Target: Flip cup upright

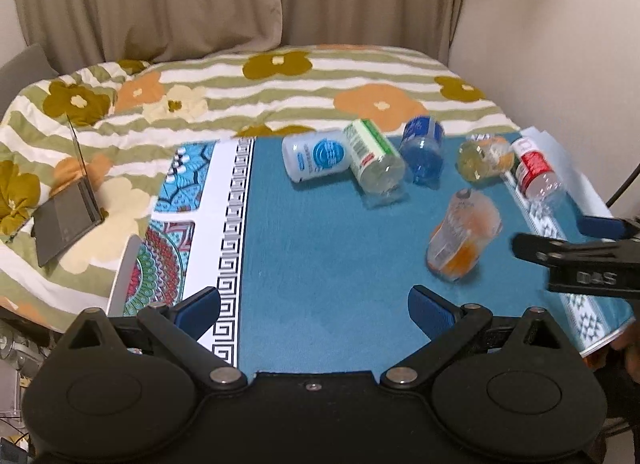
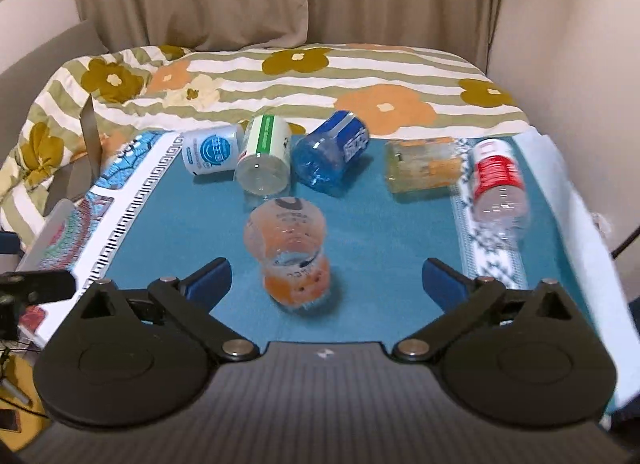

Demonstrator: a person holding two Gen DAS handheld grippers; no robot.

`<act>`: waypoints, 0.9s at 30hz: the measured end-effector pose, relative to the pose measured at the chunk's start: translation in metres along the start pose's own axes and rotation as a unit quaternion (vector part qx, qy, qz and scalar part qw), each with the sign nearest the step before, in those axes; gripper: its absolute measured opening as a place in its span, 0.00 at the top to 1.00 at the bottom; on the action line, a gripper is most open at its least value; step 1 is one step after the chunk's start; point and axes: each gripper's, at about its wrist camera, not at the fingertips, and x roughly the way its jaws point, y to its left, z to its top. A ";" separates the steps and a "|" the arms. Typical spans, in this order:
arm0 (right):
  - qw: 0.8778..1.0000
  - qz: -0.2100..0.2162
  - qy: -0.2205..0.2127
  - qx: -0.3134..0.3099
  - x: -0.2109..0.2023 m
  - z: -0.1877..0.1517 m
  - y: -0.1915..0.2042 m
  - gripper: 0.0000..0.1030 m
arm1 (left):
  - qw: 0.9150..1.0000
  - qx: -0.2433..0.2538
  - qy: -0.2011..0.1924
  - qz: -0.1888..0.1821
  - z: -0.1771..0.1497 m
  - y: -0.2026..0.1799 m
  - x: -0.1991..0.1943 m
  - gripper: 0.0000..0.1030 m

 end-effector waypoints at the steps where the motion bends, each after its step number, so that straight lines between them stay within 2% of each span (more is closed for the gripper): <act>1: 1.000 -0.002 0.004 -0.001 -0.009 0.003 -0.004 0.00 | 1.000 0.000 -0.008 0.001 0.002 -0.003 -0.006 0.01; 7: 1.000 -0.022 0.017 -0.001 -0.045 0.012 -0.023 0.00 | 0.999 0.001 -0.043 0.012 0.007 -0.020 -0.027 0.01; 13: 0.999 -0.036 0.030 0.015 -0.057 0.006 -0.040 0.00 | 0.997 0.011 -0.067 0.020 0.007 -0.039 -0.038 0.01; 27: 0.998 -0.046 0.032 0.027 -0.068 -0.008 -0.049 0.00 | 0.996 0.024 -0.083 0.027 -0.003 -0.053 -0.047 0.01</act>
